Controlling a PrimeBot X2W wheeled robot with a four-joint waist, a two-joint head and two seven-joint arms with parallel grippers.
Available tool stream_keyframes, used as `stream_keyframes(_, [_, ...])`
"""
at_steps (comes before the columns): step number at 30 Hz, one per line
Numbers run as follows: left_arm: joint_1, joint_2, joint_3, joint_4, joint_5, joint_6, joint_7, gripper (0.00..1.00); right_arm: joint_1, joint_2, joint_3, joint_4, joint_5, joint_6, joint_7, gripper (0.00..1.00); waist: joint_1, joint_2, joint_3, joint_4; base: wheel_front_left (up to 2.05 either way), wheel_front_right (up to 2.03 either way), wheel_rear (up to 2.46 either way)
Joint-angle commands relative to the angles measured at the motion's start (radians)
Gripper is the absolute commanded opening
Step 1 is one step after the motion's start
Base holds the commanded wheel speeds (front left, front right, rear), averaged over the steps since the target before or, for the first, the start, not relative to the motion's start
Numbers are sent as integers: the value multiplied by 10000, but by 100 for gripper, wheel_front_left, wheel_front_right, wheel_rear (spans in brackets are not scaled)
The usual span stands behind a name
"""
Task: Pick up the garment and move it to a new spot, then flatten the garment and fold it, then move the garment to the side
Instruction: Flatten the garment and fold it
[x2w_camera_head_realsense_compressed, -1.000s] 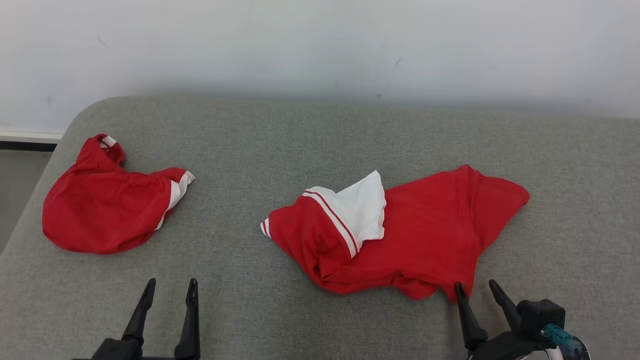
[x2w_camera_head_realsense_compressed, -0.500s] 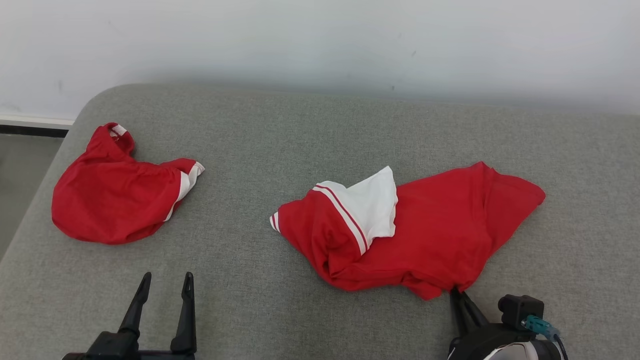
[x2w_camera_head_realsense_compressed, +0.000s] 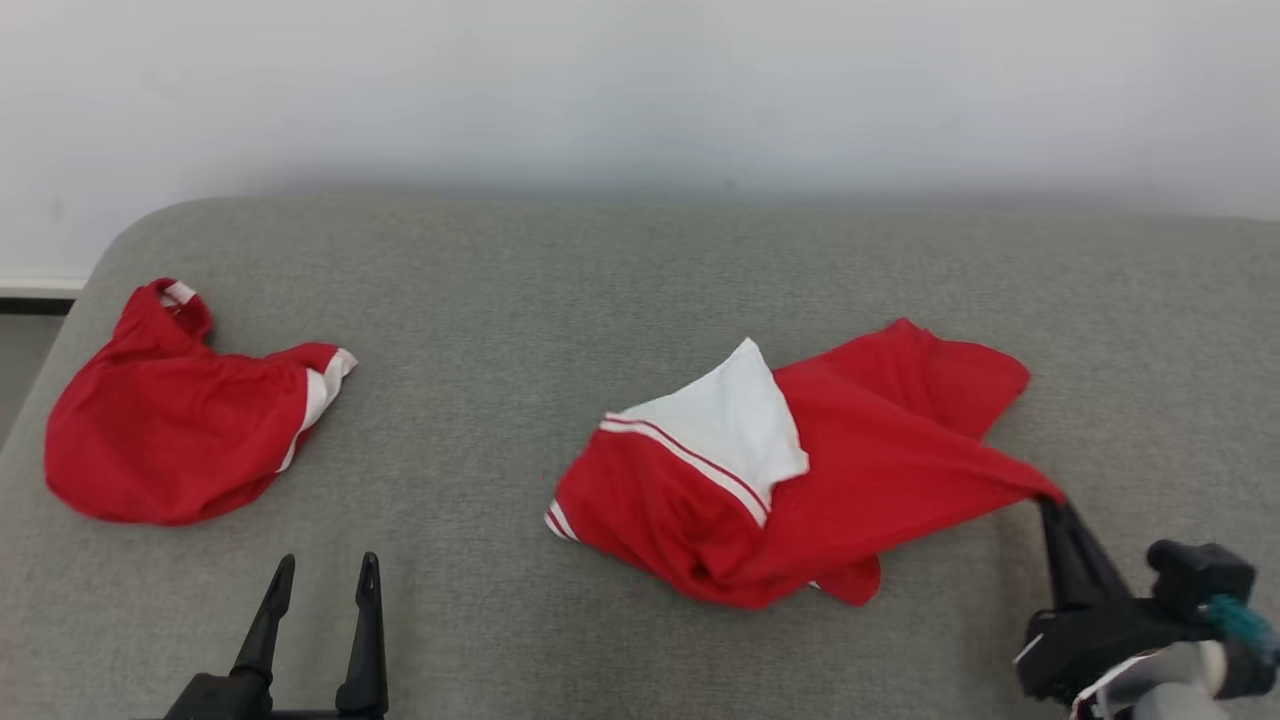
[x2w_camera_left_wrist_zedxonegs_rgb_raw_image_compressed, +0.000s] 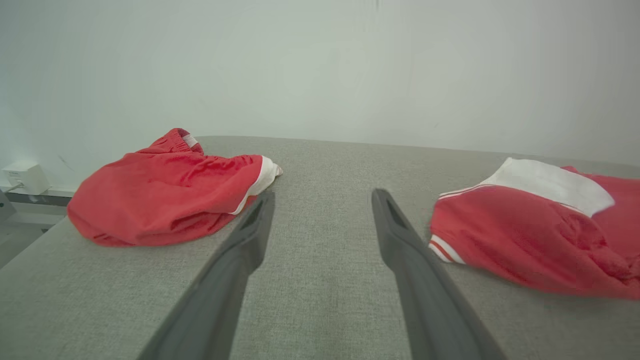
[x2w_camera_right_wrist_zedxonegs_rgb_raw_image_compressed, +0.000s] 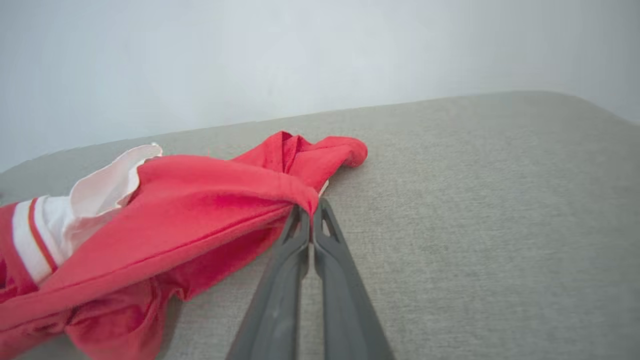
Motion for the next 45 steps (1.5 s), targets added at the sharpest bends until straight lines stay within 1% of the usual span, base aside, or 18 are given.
stream_keyframes(1, [76,-27,7,-15,30,-63,-34,100,112,-143,-119,-220,-68,-25,-10,0,0,-1,-57,-270,0,0,0])
stream_keyframes(8, [-47,-69,-79,25,93,-42,-34,100,961,-878,-819,-1638,-292,-25,67,0,0,-1,-70,-698,0,0,0])
stream_keyframes(13, [-85,-89,-112,37,107,-49,-34,100,1892,-920,-1491,-2102,-305,-25,542,0,0,-1,-53,-766,0,0,0])
stream_keyframes(15, [-67,-98,-119,52,105,-49,-34,100,2146,-790,-1649,-2111,-312,-25,700,0,0,-1,-69,-767,0,0,0])
stream_keyframes(16, [-45,-102,-111,66,88,-50,-34,100,2237,-746,-1683,-2133,-400,-25,734,20,0,-1,-86,-769,0,0,0])
stream_keyframes(17, [-17,-108,-108,82,69,-51,-34,100,2276,-673,-1702,-2205,-410,-25,699,100,0,-1,-105,-771,0,0,0])
stream_keyframes(25, [259,-128,-61,72,77,-55,-34,100,2397,-241,-1824,-3135,-894,-25,295,100,0,-1,-430,-738,0,0,0])
stream_keyframes(31, [410,-129,144,58,87,-56,-34,100,2596,123,-1709,-4125,-1205,-25,98,100,0,-1,-697,-668,0,0,0])
stream_keyframes(39, [522,-136,334,-40,181,-56,-34,100,2971,599,-1468,-4820,-1400,-25,20,100,0,-1,-782,-522,0,0,0])
stream_keyframes(45, [614,-147,542,-94,243,-40,-34,100,3231,868,-1378,-4936,-1402,-25,-15,100,0,-1,-788,-431,0,0,0])
